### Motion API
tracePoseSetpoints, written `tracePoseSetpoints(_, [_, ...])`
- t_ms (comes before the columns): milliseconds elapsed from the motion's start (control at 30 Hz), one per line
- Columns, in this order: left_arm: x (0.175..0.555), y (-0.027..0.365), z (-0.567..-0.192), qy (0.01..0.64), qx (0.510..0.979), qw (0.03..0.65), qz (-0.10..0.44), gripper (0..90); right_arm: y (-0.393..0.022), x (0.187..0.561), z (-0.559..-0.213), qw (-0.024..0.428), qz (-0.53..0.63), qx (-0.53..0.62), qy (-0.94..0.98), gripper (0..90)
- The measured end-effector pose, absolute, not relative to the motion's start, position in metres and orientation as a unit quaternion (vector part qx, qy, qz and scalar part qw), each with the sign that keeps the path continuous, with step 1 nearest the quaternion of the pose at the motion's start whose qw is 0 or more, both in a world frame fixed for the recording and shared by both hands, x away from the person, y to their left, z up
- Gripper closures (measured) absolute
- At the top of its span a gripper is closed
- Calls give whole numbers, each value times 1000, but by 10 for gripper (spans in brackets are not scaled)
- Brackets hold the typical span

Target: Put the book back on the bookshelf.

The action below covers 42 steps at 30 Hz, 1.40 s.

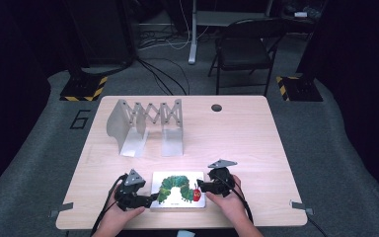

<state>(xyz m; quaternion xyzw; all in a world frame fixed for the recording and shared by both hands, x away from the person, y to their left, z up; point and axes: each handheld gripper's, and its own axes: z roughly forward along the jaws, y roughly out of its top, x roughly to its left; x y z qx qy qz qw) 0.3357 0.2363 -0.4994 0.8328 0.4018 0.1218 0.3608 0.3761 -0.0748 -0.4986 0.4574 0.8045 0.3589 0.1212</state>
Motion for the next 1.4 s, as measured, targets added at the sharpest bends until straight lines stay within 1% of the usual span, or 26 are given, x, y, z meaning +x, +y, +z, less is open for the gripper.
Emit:
tracePoseSetpoints(167, [335, 236, -501, 404, 833, 362, 109, 277, -71, 377, -501, 117, 356, 455, 808, 386])
tracePoseSetpoints(267, [333, 235, -501, 400, 834, 363, 113, 275, -70, 379, -502, 120, 354, 449, 812, 379])
tracePoseSetpoints(467, [330, 233, -502, 391, 840, 359, 112, 270, -64, 380, -505, 111, 351, 456, 810, 358])
tracePoseSetpoints(567, [329, 232, -503, 392, 842, 357, 105, 271, -63, 381, -505, 109, 346, 450, 816, 355])
tracePoseSetpoints(767, [327, 230, -505, 388, 845, 352, 110, 271, -63, 385, -508, 104, 347, 446, 819, 357])
tracePoseSetpoints(933, [325, 229, -506, 387, 846, 350, 107, 271, -62, 386, -508, 89, 344, 459, 814, 367])
tracePoseSetpoints(1167, [321, 228, -507, 388, 847, 350, 95, 272, -61, 389, -510, 90, 350, 459, 812, 362])
tracePoseSetpoints(1400, [314, 226, -507, 377, 851, 351, 101, 237, -61, 391, -510, 83, 348, 463, 811, 368])
